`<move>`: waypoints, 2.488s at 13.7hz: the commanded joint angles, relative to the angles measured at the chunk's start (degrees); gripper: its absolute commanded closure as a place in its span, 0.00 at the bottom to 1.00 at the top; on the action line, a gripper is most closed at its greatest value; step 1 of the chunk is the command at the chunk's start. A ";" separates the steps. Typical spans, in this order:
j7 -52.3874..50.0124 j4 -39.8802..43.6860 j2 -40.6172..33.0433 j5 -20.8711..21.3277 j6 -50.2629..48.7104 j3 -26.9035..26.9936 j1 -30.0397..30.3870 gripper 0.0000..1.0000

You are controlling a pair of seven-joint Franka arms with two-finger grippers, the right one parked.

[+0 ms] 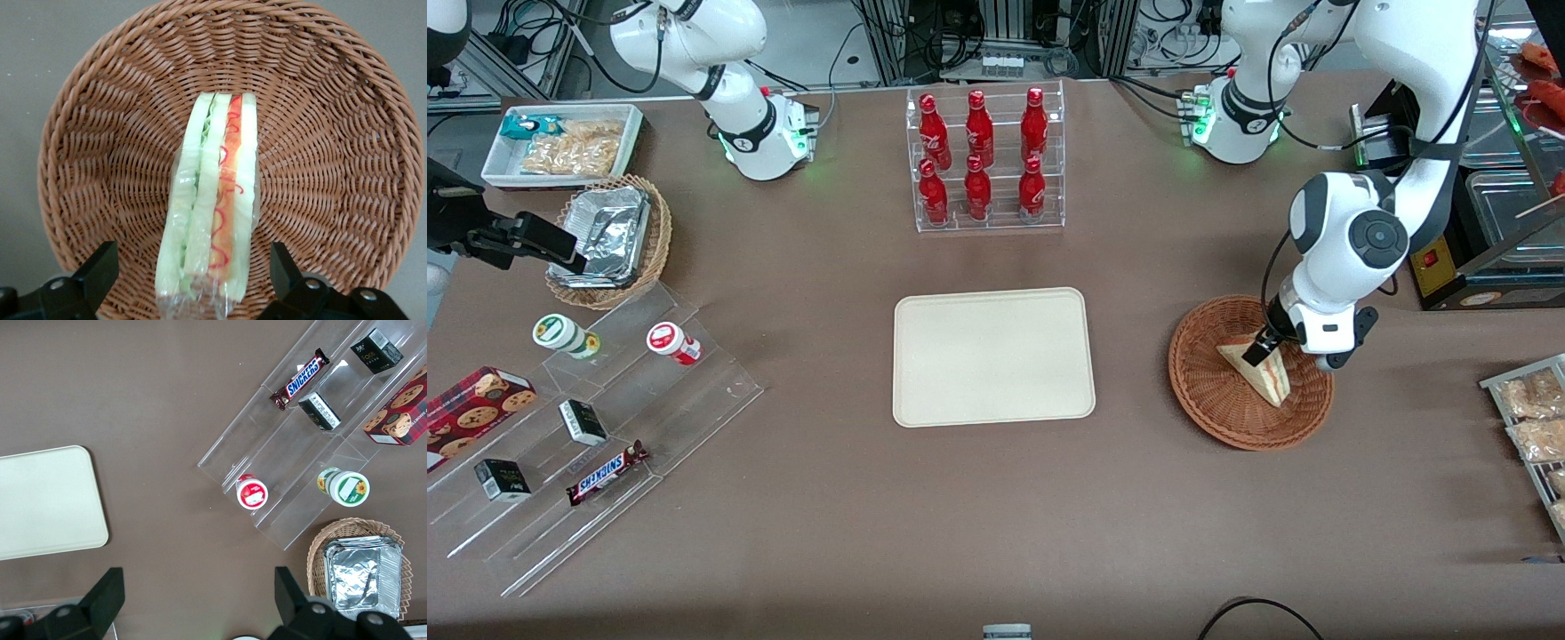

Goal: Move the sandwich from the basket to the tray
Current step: 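Close the left gripper on the sandwich wrapper and lift it, then carry the sandwich with the left gripper over to the cream tray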

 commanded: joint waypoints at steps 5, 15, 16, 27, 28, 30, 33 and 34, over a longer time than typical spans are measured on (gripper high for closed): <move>-0.74 0.25 2.94 -0.39 2.43 0.08 -0.06 0.54; 1.45 13.85 -0.06 0.13 -20.74 0.08 -3.91 0.86; 3.81 15.35 -0.05 0.13 -23.99 0.08 -4.89 0.86; 9.46 32.05 13.11 -0.13 -28.07 -0.01 -26.06 0.89; 7.98 34.85 15.39 -0.48 -28.07 -0.01 -27.30 0.89; 3.68 39.78 19.44 -0.66 -27.98 -0.01 -30.28 0.89; -3.70 47.16 25.85 -0.40 -28.07 -0.01 -34.76 0.89; -5.12 48.93 27.35 -0.48 -27.98 -0.01 -35.65 0.89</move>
